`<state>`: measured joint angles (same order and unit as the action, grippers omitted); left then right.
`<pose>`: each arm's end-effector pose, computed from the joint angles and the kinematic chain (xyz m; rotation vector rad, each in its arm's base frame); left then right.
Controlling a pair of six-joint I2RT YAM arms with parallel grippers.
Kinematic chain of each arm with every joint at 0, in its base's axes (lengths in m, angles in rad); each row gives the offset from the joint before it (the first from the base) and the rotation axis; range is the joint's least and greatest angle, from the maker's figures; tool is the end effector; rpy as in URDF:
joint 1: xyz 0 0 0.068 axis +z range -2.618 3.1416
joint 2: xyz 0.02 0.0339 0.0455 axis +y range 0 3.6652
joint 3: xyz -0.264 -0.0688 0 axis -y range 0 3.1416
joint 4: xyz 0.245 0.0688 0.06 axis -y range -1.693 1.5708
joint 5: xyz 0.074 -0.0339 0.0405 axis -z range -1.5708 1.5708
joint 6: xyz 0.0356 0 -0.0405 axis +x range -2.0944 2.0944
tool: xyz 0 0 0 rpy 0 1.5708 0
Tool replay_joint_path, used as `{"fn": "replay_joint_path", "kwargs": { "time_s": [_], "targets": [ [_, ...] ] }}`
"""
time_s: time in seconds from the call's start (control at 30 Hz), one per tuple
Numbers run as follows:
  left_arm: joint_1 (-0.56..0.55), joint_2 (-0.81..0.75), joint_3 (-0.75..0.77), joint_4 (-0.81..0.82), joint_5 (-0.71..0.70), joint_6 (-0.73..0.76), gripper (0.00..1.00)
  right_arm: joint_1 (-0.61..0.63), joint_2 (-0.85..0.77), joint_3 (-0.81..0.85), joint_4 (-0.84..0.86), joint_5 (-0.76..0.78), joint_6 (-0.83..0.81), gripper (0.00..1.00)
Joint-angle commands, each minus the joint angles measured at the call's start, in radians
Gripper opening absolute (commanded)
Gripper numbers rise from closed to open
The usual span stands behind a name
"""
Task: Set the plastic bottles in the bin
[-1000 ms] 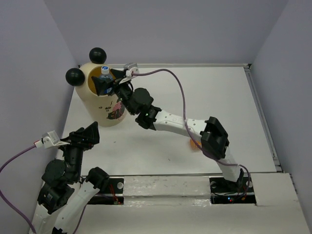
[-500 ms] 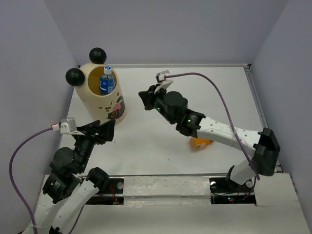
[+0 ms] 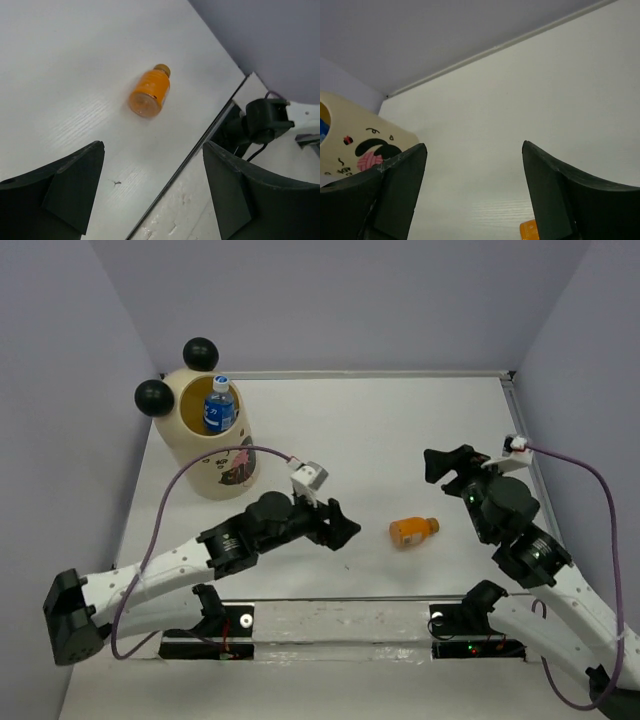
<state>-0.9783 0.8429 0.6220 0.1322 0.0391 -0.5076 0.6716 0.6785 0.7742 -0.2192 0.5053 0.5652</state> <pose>0.1137 -0.1714 0.3058 0.4495 1.7369 -1.1361 0.1336 0.0842 0.3494 0.2900 1.6789 0.5014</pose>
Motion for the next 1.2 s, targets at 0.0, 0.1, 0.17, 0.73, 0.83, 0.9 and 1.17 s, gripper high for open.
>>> {"fn": "replay_joint_path", "kwargs": {
  "time_s": [0.0,0.1,0.17,0.73,0.83,0.9,1.17],
  "targets": [
    [-0.231,0.249,0.204,0.099,-0.191,0.196,0.89,-0.012,-0.111,0.094,-0.126,0.099,-0.053,0.85],
    [-0.289,0.482,0.361,0.043,-0.194,0.299,0.99,-0.012,-0.166,0.129,-0.164,0.114,-0.083,0.85],
    [-0.335,0.635,0.476,-0.008,-0.197,0.400,0.99,-0.012,-0.212,0.146,-0.192,0.114,-0.094,0.85],
    [-0.342,1.171,0.860,-0.151,-0.286,0.672,0.95,-0.012,-0.361,0.171,-0.307,0.030,-0.097,0.85],
    [-0.335,1.228,0.883,-0.149,-0.297,0.692,0.86,-0.012,-0.364,0.154,-0.307,0.018,-0.093,0.84],
    [-0.335,1.240,0.881,-0.148,-0.320,0.698,0.75,-0.012,-0.372,0.151,-0.305,0.007,-0.088,0.83],
    [-0.324,1.017,0.659,0.010,-0.423,0.638,0.31,-0.012,-0.442,0.100,-0.302,-0.014,-0.077,0.79]
  ]
}}
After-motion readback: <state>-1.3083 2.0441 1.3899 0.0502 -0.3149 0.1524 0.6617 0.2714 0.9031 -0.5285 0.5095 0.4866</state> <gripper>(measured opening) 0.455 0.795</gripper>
